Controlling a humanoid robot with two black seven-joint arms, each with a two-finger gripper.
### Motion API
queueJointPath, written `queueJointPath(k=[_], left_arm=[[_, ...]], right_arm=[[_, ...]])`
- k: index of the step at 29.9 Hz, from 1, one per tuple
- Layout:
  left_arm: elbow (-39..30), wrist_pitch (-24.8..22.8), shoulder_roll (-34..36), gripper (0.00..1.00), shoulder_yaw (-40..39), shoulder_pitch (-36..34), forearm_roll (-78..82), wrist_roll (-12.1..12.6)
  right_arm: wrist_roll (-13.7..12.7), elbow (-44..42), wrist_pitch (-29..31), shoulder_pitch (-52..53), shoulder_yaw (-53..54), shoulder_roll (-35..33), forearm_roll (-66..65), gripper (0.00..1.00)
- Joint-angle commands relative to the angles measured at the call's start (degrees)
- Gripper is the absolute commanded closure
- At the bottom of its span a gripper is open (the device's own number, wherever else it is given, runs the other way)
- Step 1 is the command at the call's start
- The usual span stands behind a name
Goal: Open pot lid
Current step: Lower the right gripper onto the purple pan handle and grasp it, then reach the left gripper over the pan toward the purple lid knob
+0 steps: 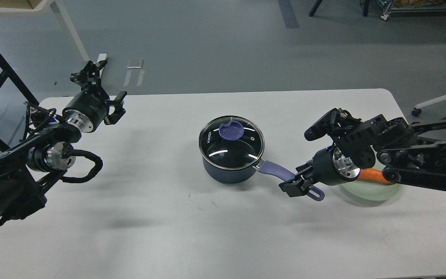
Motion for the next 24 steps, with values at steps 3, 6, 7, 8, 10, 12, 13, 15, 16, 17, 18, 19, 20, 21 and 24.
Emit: queueJointPath(k=[3, 6, 7, 8, 10, 12, 13, 15, 16, 17, 18, 19, 20, 21, 24], left_arm=[[-0.2, 0.1, 0.0, 0.01, 0.0, -0.2, 2.2, 0.1], [-0.7, 0.2, 0.4, 0.01, 0.0, -0.9, 4.8, 0.1], [-0.9, 0.2, 0.5, 0.01, 0.0, -1.1, 5.9, 0.0], [-0.9, 0.2, 0.5, 0.01, 0.0, -1.1, 6.7, 0.0], [-1.0, 0.2, 0.7, 0.01, 0.0, -1.3, 8.3, 0.0], [-1.1, 0.3, 0.8, 0.01, 0.1, -1.4, 9.5, 0.0], [-1.8, 0.3, 0.9, 0.01, 0.1, -1.5, 10.6, 0.0], [-3.2, 0.6, 1.1, 0.01, 0.1, -1.5, 12.7, 0.0], [-4.4, 0.8, 1.5, 0.01, 0.1, -1.4, 14.7, -0.1], [-5.1, 1.0, 1.7, 0.01, 0.1, -1.5, 16.1, -0.1], [-6.0, 1.3, 1.9, 0.01, 0.1, -1.5, 18.4, -0.1], [-6.9, 1.6, 1.9, 0.01, 0.1, -1.6, 20.4, -0.1], [-7.7, 1.8, 1.9, 0.01, 0.1, -1.8, 22.4, -0.1], [-8.8, 2.2, 2.0, 0.01, 0.1, -2.1, 24.8, -0.1], [-12.1, 3.7, 2.1, 0.01, 0.1, -3.4, 32.8, -0.1]], right_arm=[[-0.1, 0.0, 0.0, 0.3, 0.1, 0.0, 0.0, 0.51], [-0.1, 0.0, 0.0, 0.3, 0.0, -0.1, -0.1, 0.55], [-0.1, 0.0, 0.0, 0.3, 0.0, -0.1, -0.1, 0.59], [-0.1, 0.0, 0.0, 0.3, 0.0, -0.1, 0.0, 0.61], [-0.1, 0.1, 0.0, 0.2, 0.0, 0.0, 0.0, 0.68], [-0.1, 0.1, 0.0, 0.0, 0.0, 0.0, 0.0, 0.7], [-0.1, 0.1, 0.0, 0.0, 0.0, 0.0, 0.0, 0.7], [-0.1, 0.1, 0.0, 0.0, 0.1, 0.1, 0.0, 0.7], [-0.1, 0.1, 0.0, 0.2, 0.1, 0.1, 0.0, 0.7], [-0.1, 0.0, 0.0, 0.2, 0.1, 0.1, 0.0, 0.7], [-0.2, 0.0, 0.0, 0.3, 0.1, 0.1, 0.0, 0.7], [-0.2, 0.1, 0.0, 0.4, 0.1, 0.1, 0.0, 0.7], [-0.2, 0.1, 0.0, 0.4, 0.1, 0.1, 0.0, 0.7], [-0.2, 0.1, 0.0, 0.4, 0.1, 0.1, 0.0, 0.7], [-0.3, 0.1, 0.0, 0.4, 0.1, 0.0, 0.1, 0.7]])
